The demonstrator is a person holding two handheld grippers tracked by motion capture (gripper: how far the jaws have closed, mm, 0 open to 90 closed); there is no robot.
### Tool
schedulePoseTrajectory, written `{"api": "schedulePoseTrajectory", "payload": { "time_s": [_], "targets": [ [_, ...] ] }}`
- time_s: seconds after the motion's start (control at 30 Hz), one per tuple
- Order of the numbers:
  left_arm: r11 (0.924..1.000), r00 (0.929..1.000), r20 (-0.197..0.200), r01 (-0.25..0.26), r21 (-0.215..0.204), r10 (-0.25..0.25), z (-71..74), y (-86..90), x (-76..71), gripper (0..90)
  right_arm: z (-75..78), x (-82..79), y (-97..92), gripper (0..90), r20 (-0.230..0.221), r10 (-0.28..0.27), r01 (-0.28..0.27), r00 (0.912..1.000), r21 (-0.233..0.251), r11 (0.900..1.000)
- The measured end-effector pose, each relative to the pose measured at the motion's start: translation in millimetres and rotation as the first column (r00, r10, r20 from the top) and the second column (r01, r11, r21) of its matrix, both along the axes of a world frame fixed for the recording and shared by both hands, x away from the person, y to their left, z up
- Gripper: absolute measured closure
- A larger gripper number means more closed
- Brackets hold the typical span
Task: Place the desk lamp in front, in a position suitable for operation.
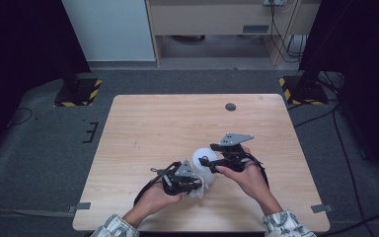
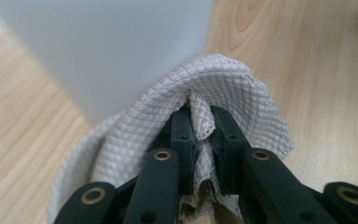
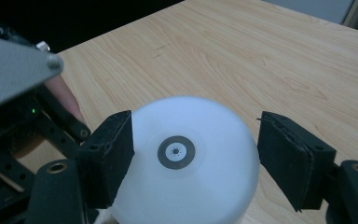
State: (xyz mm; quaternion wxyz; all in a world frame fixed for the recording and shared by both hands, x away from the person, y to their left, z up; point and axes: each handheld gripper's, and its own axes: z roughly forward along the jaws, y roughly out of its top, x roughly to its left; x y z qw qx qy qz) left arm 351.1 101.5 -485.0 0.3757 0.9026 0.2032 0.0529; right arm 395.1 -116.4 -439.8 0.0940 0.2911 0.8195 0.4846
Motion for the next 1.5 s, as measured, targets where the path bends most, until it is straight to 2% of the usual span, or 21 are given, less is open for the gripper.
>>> {"api": "schedulePoseTrajectory", "payload": {
  "time_s": [0.13,0.23,0.3,0.33,0.5,0.6,0.7,0.8,0.83,0.9,1.0,1.13,1.2,1.27,1.4,1.5],
  "targets": [
    [0.9986,0.9991,0.019,-0.038,-0.037,0.038,9.1,14.3,4.0,80.5,0.0,0.0,0.0,27.7,0.000,0.000,0.000,1.0000,0.001,1.0000],
    [0.9912,0.9961,0.031,-0.078,-0.107,0.082,18.6,27.7,7.9,80.5,-0.2,0.3,-0.2,27.7,-0.002,0.002,-0.002,1.0000,0.002,1.0000],
    [0.9887,0.9955,0.023,-0.089,-0.121,0.092,19.0,30.4,10.3,80.5,-0.4,0.6,-0.4,27.6,-0.003,0.003,-0.003,1.0000,0.004,1.0000],
    [0.9896,0.9954,0.022,-0.090,-0.112,0.093,17.0,29.5,11.2,80.5,-0.5,0.6,-0.4,27.6,-0.004,0.002,-0.002,1.0000,0.005,1.0000],
    [0.9967,0.9967,0.006,-0.081,-0.004,0.082,-0.6,15.9,15.7,80.5,-0.6,0.8,-0.6,27.6,-0.006,-0.002,0.002,1.0000,0.007,1.0000],
    [0.9962,0.9962,-0.012,-0.086,0.013,0.086,-6.5,15.8,19.8,80.5,-0.8,1.0,-1.0,27.6,-0.008,-0.002,0.002,1.0000,0.009,1.0000],
    [0.9959,0.9958,0.006,-0.091,-0.004,0.091,-0.5,18.5,19.2,80.6,-0.9,1.4,-0.9,27.6,-0.008,0.001,-0.001,1.0000,0.010,1.0000],
    [0.9922,0.9943,0.028,-0.101,-0.074,0.103,12.5,24.1,16.5,80.7,-0.9,1.2,-1.2,27.6,-0.009,-0.001,0.001,1.0000,0.009,1.0000],
    [0.9907,0.9932,0.040,-0.105,-0.087,0.109,17.7,27.3,16.7,80.7,-0.8,1.0,-0.9,27.6,-0.006,-0.001,0.001,1.0000,0.009,1.0000],
    [0.9893,0.9923,0.040,-0.113,-0.092,0.117,18.9,28.8,17.6,80.7,-0.8,0.7,-0.5,27.6,-0.005,-0.002,0.002,1.0000,0.008,1.0000],
    [0.9891,0.9920,0.023,-0.122,-0.083,0.124,14.7,29.0,22.2,80.8,-0.7,0.2,0.7,27.6,-0.002,-0.001,0.001,1.0000,0.008,1.0000],
    [0.9935,0.9938,0.004,-0.111,-0.023,0.111,2.6,21.6,27.6,81.0,-0.8,0.8,-0.1,27.6,-0.007,-0.001,0.001,1.0000,0.009,1.0000],
    [0.9945,0.9944,-0.017,-0.104,-0.006,0.104,-2.3,19.5,28.3,81.1,-1.0,1.4,-1.4,27.6,-0.011,-0.001,0.001,0.9999,0.010,1.0000],
    [0.9958,0.9956,-0.020,-0.092,0.006,0.092,-4.3,17.4,25.9,81.2,-1.2,1.4,-1.4,27.6,-0.012,-0.001,0.001,0.9999,0.012,0.9999],
    [0.9985,0.9984,-0.015,-0.054,0.005,0.054,-0.9,14.1,16.3,81.2,-1.2,1.4,-2.1,27.6,-0.013,0.001,-0.001,0.9999,0.012,0.9999],
    [0.9992,0.9994,-0.003,-0.035,-0.016,0.035,5.9,12.7,9.3,81.2,-1.1,1.0,-2.3,27.6,-0.016,0.001,-0.001,0.9999,0.014,0.9999]
  ]
}}
